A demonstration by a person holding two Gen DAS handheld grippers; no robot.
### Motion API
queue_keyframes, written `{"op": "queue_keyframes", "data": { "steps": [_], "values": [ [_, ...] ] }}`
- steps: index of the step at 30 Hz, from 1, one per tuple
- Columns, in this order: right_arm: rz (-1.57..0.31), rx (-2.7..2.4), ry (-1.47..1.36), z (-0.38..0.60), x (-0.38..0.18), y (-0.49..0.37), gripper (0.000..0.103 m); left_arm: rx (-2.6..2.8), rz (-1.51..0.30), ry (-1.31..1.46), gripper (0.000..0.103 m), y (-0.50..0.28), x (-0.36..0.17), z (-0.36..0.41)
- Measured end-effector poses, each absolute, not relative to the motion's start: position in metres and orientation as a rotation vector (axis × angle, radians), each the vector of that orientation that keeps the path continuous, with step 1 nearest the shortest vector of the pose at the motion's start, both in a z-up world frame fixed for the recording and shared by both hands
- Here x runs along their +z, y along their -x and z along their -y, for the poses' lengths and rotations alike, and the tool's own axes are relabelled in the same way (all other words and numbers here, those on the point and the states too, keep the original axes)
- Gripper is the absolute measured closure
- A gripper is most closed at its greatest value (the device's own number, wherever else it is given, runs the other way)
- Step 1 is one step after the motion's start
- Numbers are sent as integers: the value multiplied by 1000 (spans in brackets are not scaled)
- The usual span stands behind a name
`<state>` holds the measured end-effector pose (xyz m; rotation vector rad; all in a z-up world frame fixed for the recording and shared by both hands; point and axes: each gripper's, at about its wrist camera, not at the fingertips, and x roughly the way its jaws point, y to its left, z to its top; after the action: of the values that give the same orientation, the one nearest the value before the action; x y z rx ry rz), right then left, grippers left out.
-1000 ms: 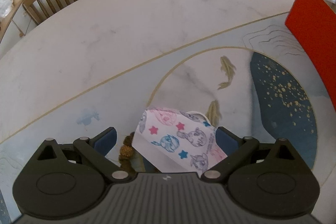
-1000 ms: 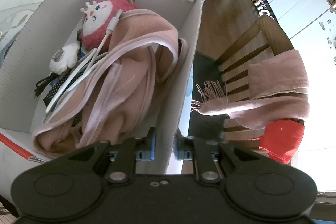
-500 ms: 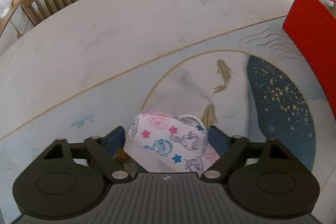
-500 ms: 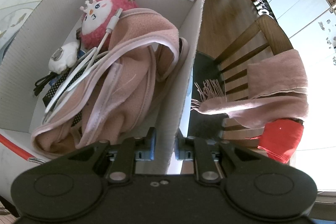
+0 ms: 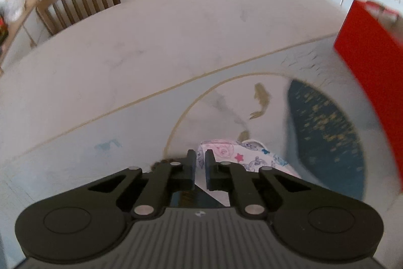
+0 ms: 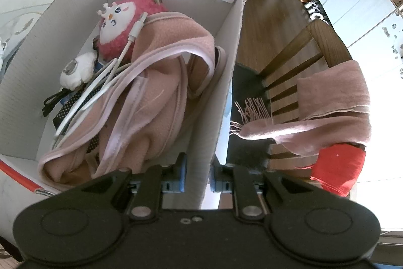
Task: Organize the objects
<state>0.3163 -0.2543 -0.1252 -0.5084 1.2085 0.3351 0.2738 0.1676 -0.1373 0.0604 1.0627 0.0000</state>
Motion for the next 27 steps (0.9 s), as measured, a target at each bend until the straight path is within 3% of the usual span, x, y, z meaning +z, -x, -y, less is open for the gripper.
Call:
{"op": "queue_keyframes", "data": {
  "steps": [6, 8, 9, 11, 12, 13, 27],
  "values": [
    [-1204, 344, 511, 255, -126, -316, 85, -70, -1103, -44, 96, -254, -133, -155],
    [-1202, 347, 512, 254, -125, -316, 84, -71, -1125, -9, 90, -249, -134, -153],
    [-1202, 348, 512, 255, -126, -316, 84, -65, -1132, 4, 79, -245, -135, -152],
    [-1201, 350, 510, 255, -126, -316, 84, -62, -1130, 42, 45, -239, -136, -151],
    [-1201, 352, 510, 255, -126, -316, 84, -51, -1130, 60, 21, -238, -138, -150],
    [-1200, 353, 510, 255, -126, -316, 84, -38, -1127, 74, 17, -235, -138, -148],
    [-1196, 378, 516, 250, -126, -313, 83, 237, -1241, 322, 17, -272, -162, -134]
  ]
}}
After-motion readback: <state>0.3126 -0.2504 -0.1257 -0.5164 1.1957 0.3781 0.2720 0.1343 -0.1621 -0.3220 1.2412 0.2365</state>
